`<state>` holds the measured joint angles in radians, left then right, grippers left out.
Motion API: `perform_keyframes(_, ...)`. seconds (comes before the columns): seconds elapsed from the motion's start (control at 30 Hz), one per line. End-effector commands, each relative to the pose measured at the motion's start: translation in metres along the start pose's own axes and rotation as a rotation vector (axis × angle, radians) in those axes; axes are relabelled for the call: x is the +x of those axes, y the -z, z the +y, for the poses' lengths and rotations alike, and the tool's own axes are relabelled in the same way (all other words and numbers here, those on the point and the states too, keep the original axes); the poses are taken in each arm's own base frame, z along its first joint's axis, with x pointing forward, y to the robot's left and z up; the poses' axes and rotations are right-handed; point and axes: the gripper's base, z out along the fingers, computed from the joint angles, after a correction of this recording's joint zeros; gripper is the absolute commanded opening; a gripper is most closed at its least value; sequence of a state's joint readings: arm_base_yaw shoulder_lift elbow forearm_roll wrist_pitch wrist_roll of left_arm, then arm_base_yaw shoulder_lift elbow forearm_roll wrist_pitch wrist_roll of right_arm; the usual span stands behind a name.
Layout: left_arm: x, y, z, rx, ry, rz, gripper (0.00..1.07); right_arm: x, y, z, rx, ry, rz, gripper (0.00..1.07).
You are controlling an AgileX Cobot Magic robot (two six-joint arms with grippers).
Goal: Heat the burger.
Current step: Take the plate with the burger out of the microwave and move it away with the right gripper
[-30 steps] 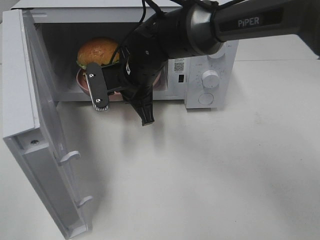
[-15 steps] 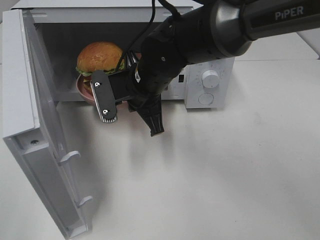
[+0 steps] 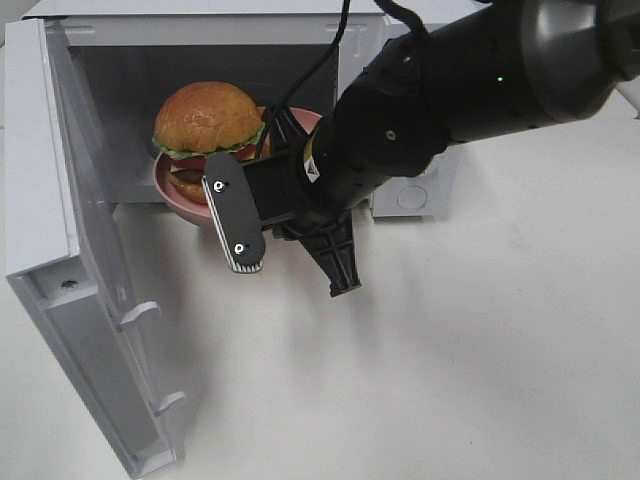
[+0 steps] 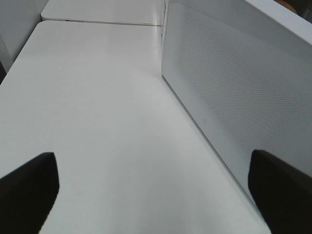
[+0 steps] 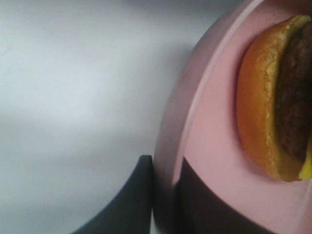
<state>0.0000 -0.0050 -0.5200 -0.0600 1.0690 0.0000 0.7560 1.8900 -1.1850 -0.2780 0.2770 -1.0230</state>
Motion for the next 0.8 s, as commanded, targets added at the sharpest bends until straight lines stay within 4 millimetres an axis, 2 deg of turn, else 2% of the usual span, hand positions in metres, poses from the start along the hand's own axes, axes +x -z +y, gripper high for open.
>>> perform_keyframes(0.03, 0.002, 0.002, 0.000, 0.002, 0.000, -0.011, 0.98, -0.002, 0.023, -0.003, 0.102, 0.018, -0.050, 0.00)
perform_keyframes(0.17, 0.002, 0.002, 0.000, 0.002, 0.000, -0.011, 0.98, 0.001, 0.031, 0.005, 0.117, 0.019, -0.064, 0.00)
perform_keyframes(0.23, 0.002, 0.002, 0.000, 0.002, 0.000, -0.011, 0.98, 0.004, 0.043, 0.014, 0.132, 0.020, -0.075, 0.00)
perform_keyframes(0.33, 0.002, 0.002, 0.000, 0.002, 0.000, -0.011, 0.98, 0.005, 0.046, 0.016, 0.138, 0.020, -0.079, 0.00)
perform_keyframes(0.5, 0.002, 0.002, 0.000, 0.002, 0.000, -0.011, 0.98, 0.013, 0.063, 0.037, 0.131, 0.022, -0.079, 0.00)
perform_keyframes(0.6, 0.002, 0.002, 0.000, 0.002, 0.000, -0.011, 0.98, 0.013, 0.065, 0.039, 0.130, 0.022, -0.079, 0.00)
perform_keyframes(0.67, 0.002, 0.002, 0.000, 0.002, 0.000, -0.011, 0.98, 0.018, 0.075, 0.052, 0.123, 0.023, -0.076, 0.00)
perform_keyframes(0.8, 0.002, 0.002, 0.000, 0.002, 0.000, -0.011, 0.98, 0.022, 0.083, 0.060, 0.127, 0.022, -0.077, 0.00)
